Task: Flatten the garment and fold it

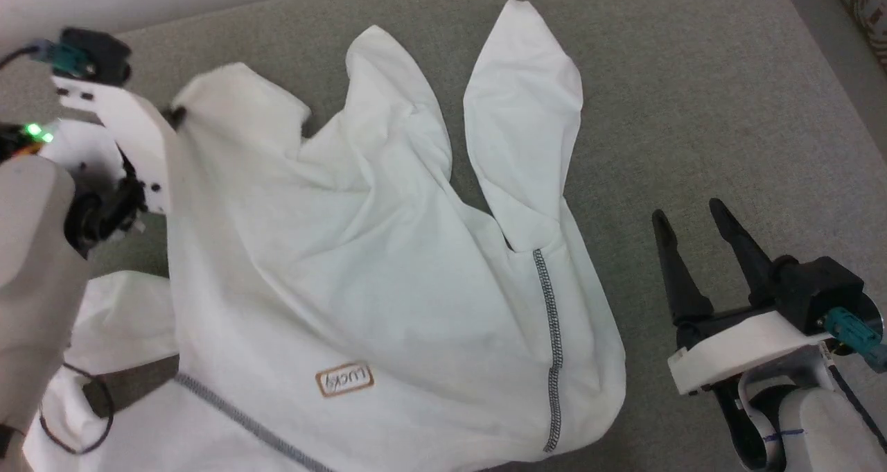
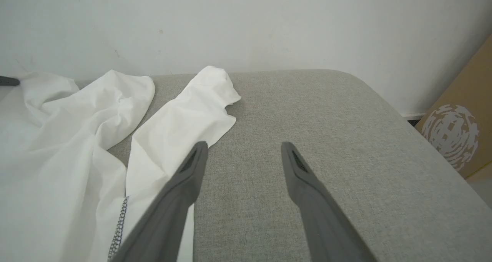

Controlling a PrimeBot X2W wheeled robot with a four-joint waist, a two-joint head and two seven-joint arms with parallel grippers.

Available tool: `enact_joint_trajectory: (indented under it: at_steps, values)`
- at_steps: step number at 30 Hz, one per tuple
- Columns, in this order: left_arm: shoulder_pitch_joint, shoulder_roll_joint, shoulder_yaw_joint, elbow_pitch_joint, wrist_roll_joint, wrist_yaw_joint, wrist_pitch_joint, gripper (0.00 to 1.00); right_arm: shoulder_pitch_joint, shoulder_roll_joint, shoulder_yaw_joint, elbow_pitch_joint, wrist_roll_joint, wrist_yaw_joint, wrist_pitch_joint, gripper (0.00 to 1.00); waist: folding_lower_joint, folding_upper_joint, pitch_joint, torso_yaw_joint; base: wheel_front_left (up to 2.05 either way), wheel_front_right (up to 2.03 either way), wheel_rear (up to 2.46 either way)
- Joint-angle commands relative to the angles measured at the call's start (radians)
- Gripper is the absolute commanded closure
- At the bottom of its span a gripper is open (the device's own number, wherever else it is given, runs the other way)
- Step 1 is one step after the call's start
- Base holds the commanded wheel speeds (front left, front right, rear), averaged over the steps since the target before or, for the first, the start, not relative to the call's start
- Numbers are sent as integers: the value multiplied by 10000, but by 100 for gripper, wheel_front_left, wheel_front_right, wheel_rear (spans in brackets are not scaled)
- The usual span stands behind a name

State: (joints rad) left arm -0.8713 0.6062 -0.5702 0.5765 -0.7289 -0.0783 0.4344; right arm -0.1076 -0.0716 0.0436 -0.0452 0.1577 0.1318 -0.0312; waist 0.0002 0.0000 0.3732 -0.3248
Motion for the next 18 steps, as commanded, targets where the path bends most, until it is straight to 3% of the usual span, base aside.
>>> enact_joint_trajectory:
  at_steps: [1,7,12,13,14,18]
  values:
    - [-425,192,147,118,273,168,-481,100,-67,51,14,-39,-62,-11,-31,0,-2,0,-24,49,0,0,0]
    - [-1837,308,681,653,1251,899,-3232,100,-190,31,225,-62,-87,-11,88,0,-2,0,120,203,0,0,0]
    - [-2443,-68,506,1265,1527,590,-4203,100,-351,24,478,-11,-88,-11,137,0,-2,0,306,269,0,0,0]
    - [-2451,-181,384,1467,1563,487,-4188,66,-384,26,551,15,-81,-11,145,0,-2,0,327,286,0,0,0]
    - [-2445,-296,266,1670,1605,416,-4179,0,-421,28,630,44,-71,-11,148,0,-2,0,346,306,0,0,0]
    - [-2306,-637,-30,2376,1737,246,-4573,0,-588,21,914,240,-7,-11,150,0,-2,0,292,455,0,0,0]
